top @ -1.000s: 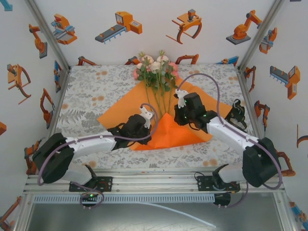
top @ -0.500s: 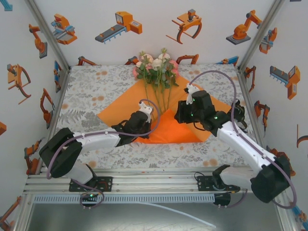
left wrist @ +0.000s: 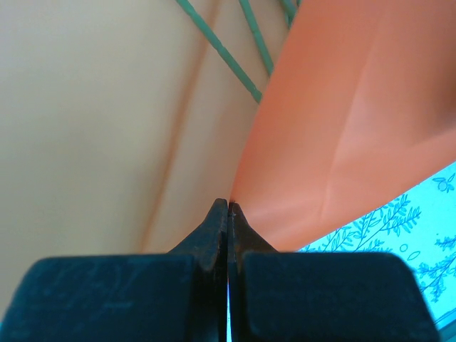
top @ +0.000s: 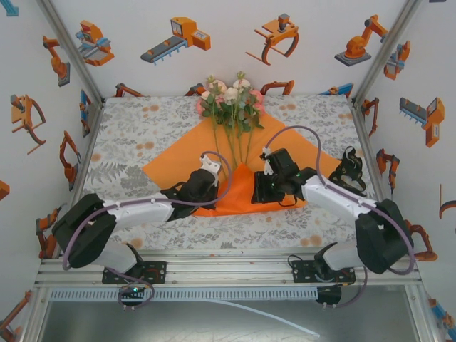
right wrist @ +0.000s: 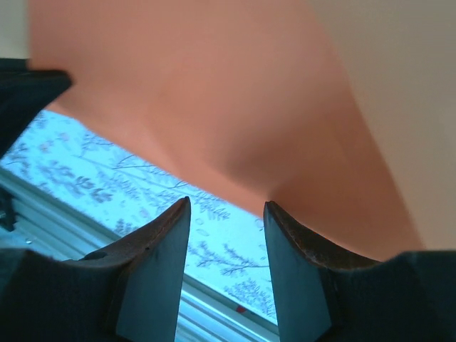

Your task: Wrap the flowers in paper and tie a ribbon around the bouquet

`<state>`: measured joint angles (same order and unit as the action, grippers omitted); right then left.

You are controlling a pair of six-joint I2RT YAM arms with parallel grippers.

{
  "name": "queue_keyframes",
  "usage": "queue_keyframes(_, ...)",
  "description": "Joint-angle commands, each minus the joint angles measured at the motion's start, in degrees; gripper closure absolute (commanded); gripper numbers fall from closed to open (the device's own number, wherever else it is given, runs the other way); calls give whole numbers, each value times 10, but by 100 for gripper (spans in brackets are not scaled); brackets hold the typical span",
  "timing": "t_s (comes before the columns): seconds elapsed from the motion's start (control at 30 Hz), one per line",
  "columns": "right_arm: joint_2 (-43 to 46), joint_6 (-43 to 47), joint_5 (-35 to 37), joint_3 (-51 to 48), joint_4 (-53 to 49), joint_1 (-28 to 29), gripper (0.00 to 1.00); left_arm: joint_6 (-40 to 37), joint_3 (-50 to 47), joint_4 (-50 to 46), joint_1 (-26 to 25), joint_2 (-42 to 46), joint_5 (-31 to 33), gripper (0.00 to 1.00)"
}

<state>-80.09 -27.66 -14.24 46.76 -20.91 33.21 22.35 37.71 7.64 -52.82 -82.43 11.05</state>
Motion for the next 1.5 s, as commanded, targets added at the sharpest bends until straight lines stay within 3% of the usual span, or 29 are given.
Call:
queue_keyframes(0.0,-20,31,28,20,29,4,57,-1,-11,-24,3,19,21,88)
queue_keyframes(0.27,-71,59,102,27,46,3,56,-5,19,-30,3,12,33,67)
queue_keyframes(0.53,-111,62,103,53,67,3,54,-34,49,-142,-38,126,35,51)
queue_keyframes(0.63,-123,62,103,62,61,3,54,-43,71,-177,-65,152,25,49)
queue_keyframes(0.8,-128,66,119,68,57,3,54,-71,75,-134,-80,98,-123,52)
queue_keyframes(1.1,-81,59,107,106,1,3,53,-92,86,7,-88,-62,-97,57)
queue_keyframes(1.27,-35,25,92,131,-84,3,53,-81,85,41,-86,-93,-69,59)
queue_keyframes(1.47,97,-28,-37,66,-108,6,54,-81,75,61,-81,-113,-29,59)
